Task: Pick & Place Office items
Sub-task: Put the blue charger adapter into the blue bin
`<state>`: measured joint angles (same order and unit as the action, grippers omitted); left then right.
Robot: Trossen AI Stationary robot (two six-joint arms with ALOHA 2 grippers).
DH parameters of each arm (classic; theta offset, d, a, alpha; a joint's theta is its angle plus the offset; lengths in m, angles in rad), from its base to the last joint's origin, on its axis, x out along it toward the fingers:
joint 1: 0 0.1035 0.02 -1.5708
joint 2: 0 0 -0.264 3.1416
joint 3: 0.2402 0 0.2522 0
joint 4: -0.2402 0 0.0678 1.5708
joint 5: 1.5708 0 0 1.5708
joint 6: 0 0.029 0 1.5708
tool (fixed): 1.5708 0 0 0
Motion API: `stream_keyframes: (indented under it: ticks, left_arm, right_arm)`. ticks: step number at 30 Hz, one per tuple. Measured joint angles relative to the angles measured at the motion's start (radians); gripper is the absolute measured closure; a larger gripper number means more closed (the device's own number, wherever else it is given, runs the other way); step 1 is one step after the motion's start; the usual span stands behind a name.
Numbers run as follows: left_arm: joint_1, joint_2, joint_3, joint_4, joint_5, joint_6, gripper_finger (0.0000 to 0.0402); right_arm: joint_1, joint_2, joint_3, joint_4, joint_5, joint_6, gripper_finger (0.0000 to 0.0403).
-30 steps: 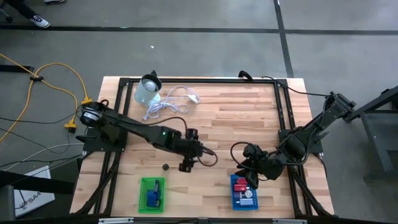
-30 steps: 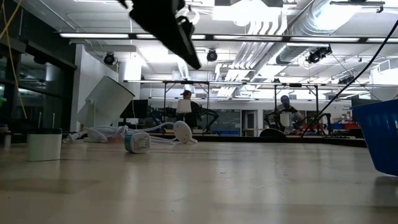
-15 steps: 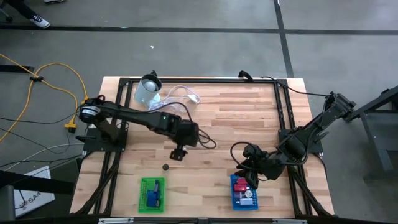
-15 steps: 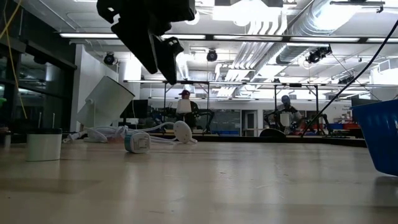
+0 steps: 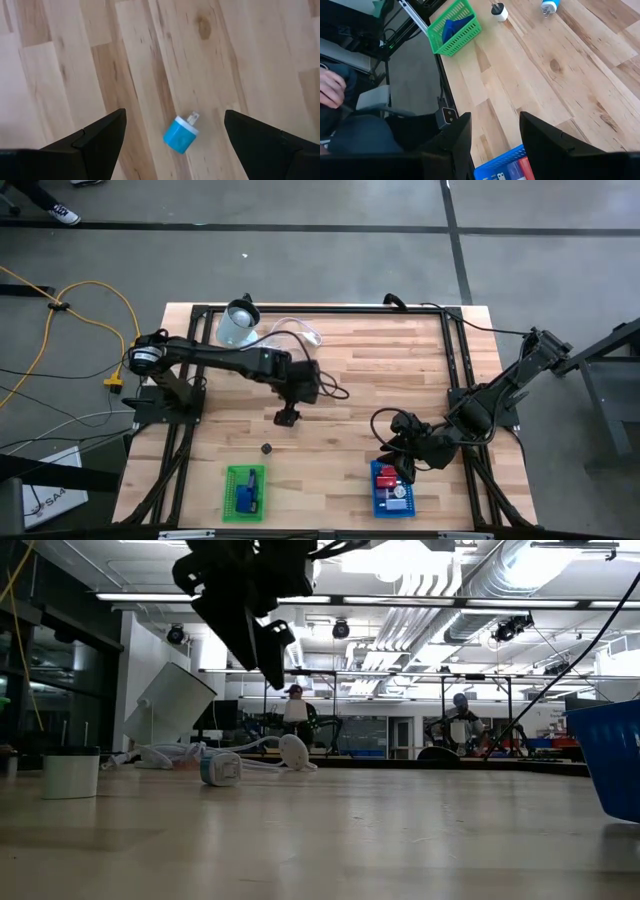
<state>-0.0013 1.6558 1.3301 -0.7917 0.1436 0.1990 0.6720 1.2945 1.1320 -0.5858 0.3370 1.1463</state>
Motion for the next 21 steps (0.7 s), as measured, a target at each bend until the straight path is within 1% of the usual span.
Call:
stream_keyframes:
  ticks: [4,11,15,21]
  left_arm:
    - [-0.001,0.000,-0.039,0.017,0.012,0.005,0.0073]
    - [0.046,-0.021,-0.112,0.033,0.107,0.063,0.0074]
    - [0.073,-0.084,-0.213,0.101,0.125,0.096,0.0073]
    - [0.072,-0.158,-0.350,0.201,0.127,0.167,0.0073]
  right_arm:
    - [0.000,0.000,0.000,0.000,0.000,0.000,0.0250]
    - [0.000,0.000,0.000,0.000,0.000,0.000,0.0250]
    - [0.000,0.000,0.000,0.001,0.000,0.000,0.0250]
    - [0.000,0.000,0.000,0.000,0.000,0.000,0.0250]
